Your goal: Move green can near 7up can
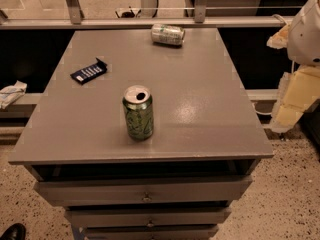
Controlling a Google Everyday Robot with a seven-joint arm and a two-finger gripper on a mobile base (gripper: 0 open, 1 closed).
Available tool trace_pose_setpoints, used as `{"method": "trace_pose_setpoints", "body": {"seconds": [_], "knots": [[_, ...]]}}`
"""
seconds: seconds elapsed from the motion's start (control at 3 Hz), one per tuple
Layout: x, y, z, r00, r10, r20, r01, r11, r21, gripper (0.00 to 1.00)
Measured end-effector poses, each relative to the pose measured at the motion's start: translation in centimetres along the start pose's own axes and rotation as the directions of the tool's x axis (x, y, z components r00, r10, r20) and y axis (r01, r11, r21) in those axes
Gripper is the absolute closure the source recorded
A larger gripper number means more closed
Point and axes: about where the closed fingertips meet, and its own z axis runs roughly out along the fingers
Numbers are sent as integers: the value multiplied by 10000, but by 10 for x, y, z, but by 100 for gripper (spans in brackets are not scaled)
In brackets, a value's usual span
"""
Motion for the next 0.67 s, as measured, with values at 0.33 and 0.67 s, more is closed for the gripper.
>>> {"method": "trace_pose_setpoints", "body": {"seconds": [0.33,0.67], "knots": [[-1,0,1,10000,6,63,-6,10000,-6,0],[-20,5,15,9945,105,1042,-89,9998,-157,0]]}}
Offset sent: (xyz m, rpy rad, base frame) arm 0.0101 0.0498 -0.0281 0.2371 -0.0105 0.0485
